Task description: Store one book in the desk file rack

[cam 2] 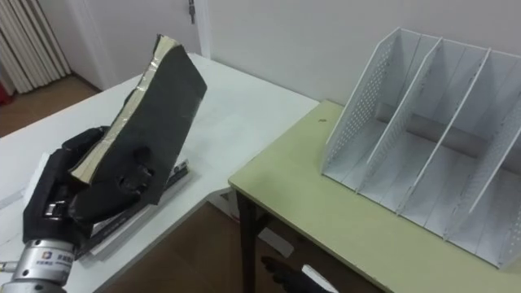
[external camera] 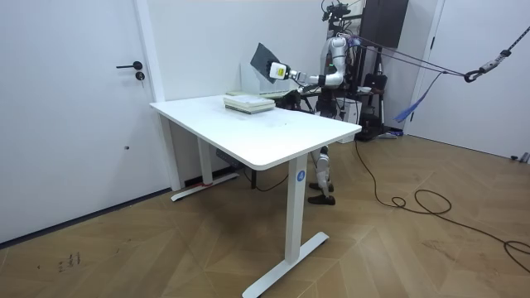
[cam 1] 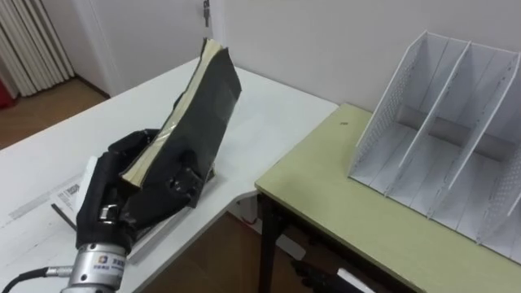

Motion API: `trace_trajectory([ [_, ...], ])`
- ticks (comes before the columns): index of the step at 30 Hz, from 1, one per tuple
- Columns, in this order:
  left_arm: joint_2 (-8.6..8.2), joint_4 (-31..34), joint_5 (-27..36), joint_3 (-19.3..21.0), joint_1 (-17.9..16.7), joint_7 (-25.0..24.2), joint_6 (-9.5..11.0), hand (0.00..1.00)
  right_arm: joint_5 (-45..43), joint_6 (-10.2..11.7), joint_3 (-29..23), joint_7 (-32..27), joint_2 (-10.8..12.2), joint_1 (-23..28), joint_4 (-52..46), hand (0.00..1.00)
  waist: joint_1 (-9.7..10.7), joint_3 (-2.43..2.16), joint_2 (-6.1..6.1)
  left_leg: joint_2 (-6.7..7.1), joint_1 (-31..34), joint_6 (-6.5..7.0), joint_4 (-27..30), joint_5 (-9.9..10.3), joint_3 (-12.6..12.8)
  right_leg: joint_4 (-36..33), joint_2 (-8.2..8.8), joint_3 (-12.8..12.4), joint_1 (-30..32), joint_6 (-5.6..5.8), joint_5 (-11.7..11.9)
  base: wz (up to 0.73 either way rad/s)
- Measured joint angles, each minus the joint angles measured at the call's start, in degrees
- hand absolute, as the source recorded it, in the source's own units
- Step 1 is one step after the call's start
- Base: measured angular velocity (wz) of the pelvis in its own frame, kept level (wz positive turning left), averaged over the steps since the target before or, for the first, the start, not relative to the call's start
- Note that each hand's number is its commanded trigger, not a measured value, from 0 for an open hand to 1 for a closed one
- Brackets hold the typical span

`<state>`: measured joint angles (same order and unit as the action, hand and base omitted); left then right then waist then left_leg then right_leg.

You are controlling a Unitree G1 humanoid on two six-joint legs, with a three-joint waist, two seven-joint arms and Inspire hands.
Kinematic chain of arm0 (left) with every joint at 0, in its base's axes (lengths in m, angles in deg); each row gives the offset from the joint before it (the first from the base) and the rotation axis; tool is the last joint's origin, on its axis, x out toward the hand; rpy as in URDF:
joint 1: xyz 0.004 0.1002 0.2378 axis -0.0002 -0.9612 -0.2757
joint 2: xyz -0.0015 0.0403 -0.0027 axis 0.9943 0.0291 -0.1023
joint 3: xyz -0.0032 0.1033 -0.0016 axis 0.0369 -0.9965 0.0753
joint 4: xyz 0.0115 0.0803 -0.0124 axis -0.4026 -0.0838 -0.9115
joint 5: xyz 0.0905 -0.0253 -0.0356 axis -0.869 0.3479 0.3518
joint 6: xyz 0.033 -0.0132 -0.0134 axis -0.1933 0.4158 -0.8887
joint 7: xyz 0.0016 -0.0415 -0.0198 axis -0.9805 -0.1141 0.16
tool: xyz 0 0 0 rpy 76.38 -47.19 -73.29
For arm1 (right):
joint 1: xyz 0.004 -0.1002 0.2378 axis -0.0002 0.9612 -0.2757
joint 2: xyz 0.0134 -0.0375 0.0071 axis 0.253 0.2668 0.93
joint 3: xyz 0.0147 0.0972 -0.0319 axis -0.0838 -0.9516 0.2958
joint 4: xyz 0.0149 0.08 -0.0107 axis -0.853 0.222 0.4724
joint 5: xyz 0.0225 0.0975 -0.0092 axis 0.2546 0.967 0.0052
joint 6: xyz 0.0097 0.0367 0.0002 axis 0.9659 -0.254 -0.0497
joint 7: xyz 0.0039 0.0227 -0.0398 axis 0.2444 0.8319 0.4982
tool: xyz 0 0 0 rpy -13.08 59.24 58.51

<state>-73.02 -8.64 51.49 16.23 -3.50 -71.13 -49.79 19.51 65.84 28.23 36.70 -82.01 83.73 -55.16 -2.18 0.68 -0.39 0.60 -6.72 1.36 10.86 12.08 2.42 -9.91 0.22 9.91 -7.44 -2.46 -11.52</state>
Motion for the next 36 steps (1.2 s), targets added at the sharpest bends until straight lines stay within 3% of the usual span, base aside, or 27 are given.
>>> trace_trajectory([
  [8,0.21,-0.1,14.4,2.4,-0.2,-7.9,-0.2,1.0,10.8,-0.1,-6.8,6.5,-0.9,-0.2,-5.1,0.0,-0.2,0.48,-0.42,0.01,-0.7,0.01,-0.1,0.0,0.3,0.0,0.02,-0.7,-0.4,0.01,0.0,-0.05],
  [10,0.2,-0.1,16.7,3.0,-0.3,-9.8,-0.5,1.0,12.4,-0.9,-7.9,7.9,-1.0,-0.2,-6.2,0.0,-0.1,0.41,-0.67,0.0,-0.3,0.01,-0.1,0.0,0.6,0.0,0.02,-1.0,0.1,0.02,0.0,-0.07],
  [15,0.24,-2.4,23.4,4.0,-0.3,-14.9,-3.1,1.0,23.5,-3.2,-12.0,9.9,-1.0,-0.3,-10.0,0.0,0.2,0.23,-1.25,0.04,0.4,0.01,0.0,0.0,0.5,-0.2,0.14,-0.9,0.5,0.03,0.0,-0.01],
  [20,0.24,-4.7,30.6,4.1,-0.3,-18.3,-7.5,1.0,33.3,-5.1,-14.8,11.8,-1.0,-0.4,-12.9,0.0,0.5,0.19,-1.19,-0.01,0.3,0.0,0.1,0.0,0.6,-0.3,0.18,-1.0,0.4,0.06,0.0,0.0],
  [28,0.38,-4.9,32.2,3.7,-0.3,-28.9,-11.4,1.0,43.0,-8.6,-14.8,15.6,-0.5,-0.5,-14.2,0.0,0.5,-0.1,-0.42,-0.05,0.0,0.01,0.2,0.0,0.6,-1.4,0.18,-1.9,0.6,0.07,0.0,0.0],
  [31,1.61,-5.4,32.3,2.5,-0.3,-31.3,-13.0,1.0,50.6,-10.4,-14.8,16.3,-0.6,-0.6,-14.3,0.0,0.7,-0.15,0.12,-0.07,0.2,0.26,0.3,0.2,0.7,-1.7,0.2,-1.9,0.7,0.13,0.0,0.0],
  [36,3.84,-8.2,32.3,1.2,-0.2,-37.3,-15.7,1.0,61.3,-11.4,-14.6,16.4,-0.6,-0.6,-14.3,0.0,0.8,-0.39,0.75,-0.09,0.3,0.34,0.7,0.2,1.0,-1.9,0.24,-2.1,1.5,0.18,0.0,-0.01],
])
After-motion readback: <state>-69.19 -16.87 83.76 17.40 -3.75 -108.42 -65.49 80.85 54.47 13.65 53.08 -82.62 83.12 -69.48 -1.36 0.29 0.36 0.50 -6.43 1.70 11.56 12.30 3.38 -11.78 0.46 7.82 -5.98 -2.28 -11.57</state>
